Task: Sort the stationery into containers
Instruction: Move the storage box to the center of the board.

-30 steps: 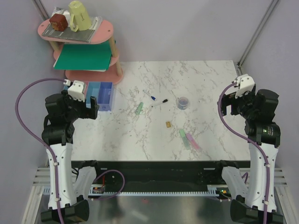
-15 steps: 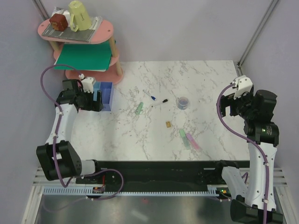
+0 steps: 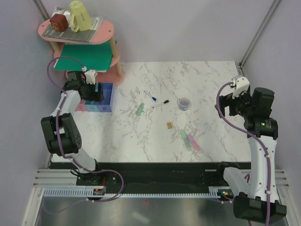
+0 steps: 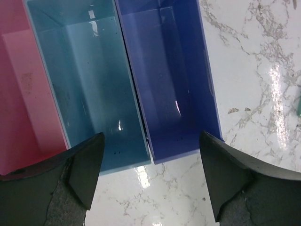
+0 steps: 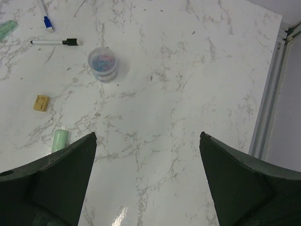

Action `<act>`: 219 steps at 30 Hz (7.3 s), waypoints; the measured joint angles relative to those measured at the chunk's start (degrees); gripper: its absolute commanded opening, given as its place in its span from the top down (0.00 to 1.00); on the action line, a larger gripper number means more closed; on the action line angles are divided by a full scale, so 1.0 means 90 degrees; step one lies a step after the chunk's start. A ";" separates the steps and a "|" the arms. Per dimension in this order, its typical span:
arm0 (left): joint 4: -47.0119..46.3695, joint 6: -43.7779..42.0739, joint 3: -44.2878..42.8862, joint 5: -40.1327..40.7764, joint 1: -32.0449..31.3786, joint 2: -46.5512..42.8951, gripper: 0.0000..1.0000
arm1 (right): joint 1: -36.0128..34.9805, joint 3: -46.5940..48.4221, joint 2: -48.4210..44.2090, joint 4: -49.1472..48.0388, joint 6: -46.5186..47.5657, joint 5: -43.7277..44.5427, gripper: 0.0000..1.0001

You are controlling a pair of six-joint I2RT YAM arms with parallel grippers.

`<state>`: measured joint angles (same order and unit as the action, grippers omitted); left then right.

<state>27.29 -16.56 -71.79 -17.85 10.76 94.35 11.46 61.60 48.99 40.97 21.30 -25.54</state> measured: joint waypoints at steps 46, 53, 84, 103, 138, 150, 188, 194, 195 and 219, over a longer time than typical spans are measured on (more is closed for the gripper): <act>0.0151 0.0835 -0.0270 0.0406 -0.1472 0.1134 0.98 | -0.0041 -0.0010 0.0376 -0.0357 -0.0075 -0.0476 0.02; 0.0398 0.1132 -0.0311 0.0121 -0.1863 0.0993 0.98 | -0.0041 -0.0027 0.0296 -0.0335 -0.0075 -0.0488 0.02; -0.0044 0.2280 -0.1008 -0.2072 -0.3283 0.0952 0.98 | -0.0044 -0.0046 0.0158 -0.0262 -0.0061 -0.0481 0.02; -0.0260 0.2497 -0.3082 -0.0571 -0.3398 0.2710 0.98 | -0.0053 0.0005 0.0199 0.0036 0.0068 -0.0131 0.02; -0.0770 0.2409 -0.5365 0.0393 -0.4291 0.5008 0.45 | -0.0053 -0.0345 0.0257 0.0083 0.0306 0.0277 0.02; -0.0835 0.2450 -0.5379 0.0078 -0.4403 0.4962 0.21 | -0.0053 -0.0425 0.0221 0.0104 0.0287 0.0126 0.02; -0.3866 -0.3589 -0.4425 0.2353 -0.3266 0.4937 0.28 | -0.1447 0.0056 0.2123 -0.0704 -0.0410 0.0019 0.02; -0.4109 -0.3818 -0.4257 0.2361 -0.3264 0.4920 0.28 | -0.1447 0.0056 0.2123 -0.0702 -0.0410 0.0019 0.02; -0.4214 -0.3844 -0.4165 0.2365 -0.3264 0.4891 0.28 | -0.1447 0.0056 0.2123 -0.0702 -0.0410 0.0019 0.02; -0.4313 -0.3900 -0.1865 0.1967 -0.3237 0.3320 0.29 | -0.1501 0.0056 0.2125 -0.0702 -0.0418 0.0019 0.02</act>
<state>-11.53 -51.66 -88.58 -0.14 -18.37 124.22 -2.04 62.11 68.12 34.65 17.54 -25.36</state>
